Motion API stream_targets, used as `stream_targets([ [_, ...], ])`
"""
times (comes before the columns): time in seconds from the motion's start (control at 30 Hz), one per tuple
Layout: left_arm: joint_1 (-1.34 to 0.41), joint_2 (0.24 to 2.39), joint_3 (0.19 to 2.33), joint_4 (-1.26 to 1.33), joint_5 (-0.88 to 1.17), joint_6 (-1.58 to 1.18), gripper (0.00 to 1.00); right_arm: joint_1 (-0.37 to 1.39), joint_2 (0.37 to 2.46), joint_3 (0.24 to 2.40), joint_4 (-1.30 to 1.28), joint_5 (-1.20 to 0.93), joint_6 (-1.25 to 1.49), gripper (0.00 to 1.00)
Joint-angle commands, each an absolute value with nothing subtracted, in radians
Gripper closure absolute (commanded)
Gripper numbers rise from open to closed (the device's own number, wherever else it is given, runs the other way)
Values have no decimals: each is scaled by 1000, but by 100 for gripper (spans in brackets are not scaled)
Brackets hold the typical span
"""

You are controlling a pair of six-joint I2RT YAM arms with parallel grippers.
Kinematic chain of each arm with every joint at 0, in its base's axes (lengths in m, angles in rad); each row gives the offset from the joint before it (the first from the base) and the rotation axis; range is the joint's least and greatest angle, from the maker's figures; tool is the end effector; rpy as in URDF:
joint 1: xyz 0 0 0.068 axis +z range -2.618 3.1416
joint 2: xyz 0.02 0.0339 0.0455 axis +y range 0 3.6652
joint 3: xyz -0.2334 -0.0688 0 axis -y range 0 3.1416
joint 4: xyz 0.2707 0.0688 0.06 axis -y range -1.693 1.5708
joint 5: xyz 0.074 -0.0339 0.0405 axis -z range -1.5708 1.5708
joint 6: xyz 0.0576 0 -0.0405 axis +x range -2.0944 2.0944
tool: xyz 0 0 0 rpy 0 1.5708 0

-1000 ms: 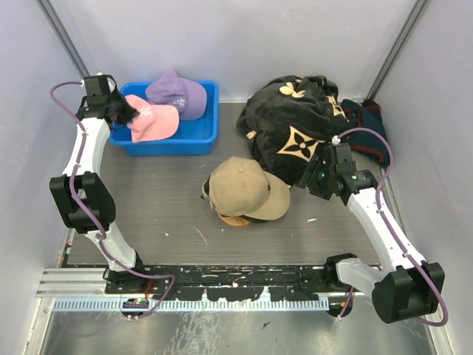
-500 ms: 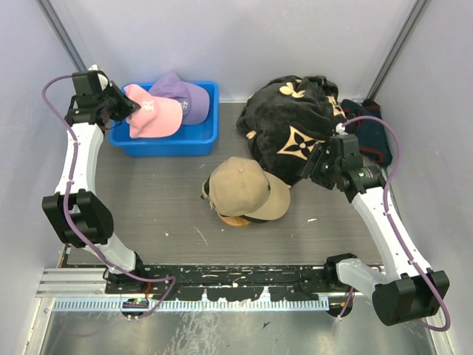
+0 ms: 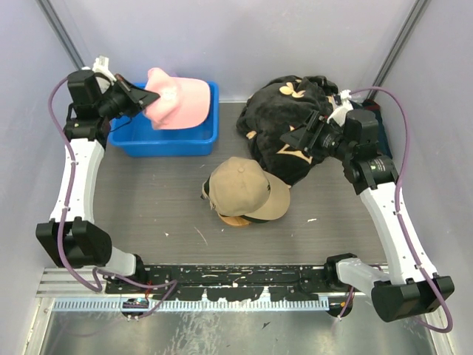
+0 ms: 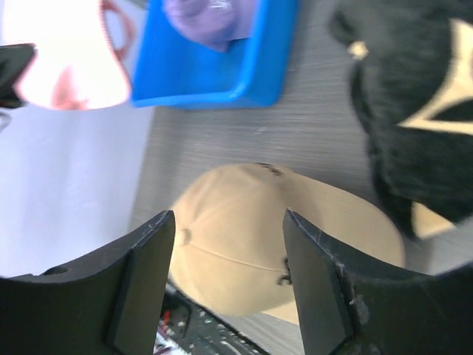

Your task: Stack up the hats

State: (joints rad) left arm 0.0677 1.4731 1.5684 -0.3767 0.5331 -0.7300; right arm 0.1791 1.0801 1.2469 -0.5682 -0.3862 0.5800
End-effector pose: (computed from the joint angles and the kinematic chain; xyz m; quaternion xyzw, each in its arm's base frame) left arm 0.3809 -0.0035 0.3969 -0.1536 0.7720 -0.3876 0.4798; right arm 0.2758 0.0720 0.3737 0.0591 0.8231 0.3493 0.4438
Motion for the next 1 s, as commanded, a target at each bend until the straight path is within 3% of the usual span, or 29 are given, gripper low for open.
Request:
stream_targets([
  [0.0, 0, 1411, 1535, -258, 660, -826, 100, 177, 1118, 1281, -314, -672, 713, 33],
  [0.23, -125, 1349, 1501, -253, 642, -867, 100, 215, 1155, 1206, 0, -746, 950, 30],
  [0.57, -210, 1323, 1473, -253, 611, -915, 100, 352, 1226, 1253, 13, -642, 893, 29],
  [0.97, -242, 1326, 1462, -267, 609, -916, 100, 389, 1268, 1275, 33, -589, 877, 29],
])
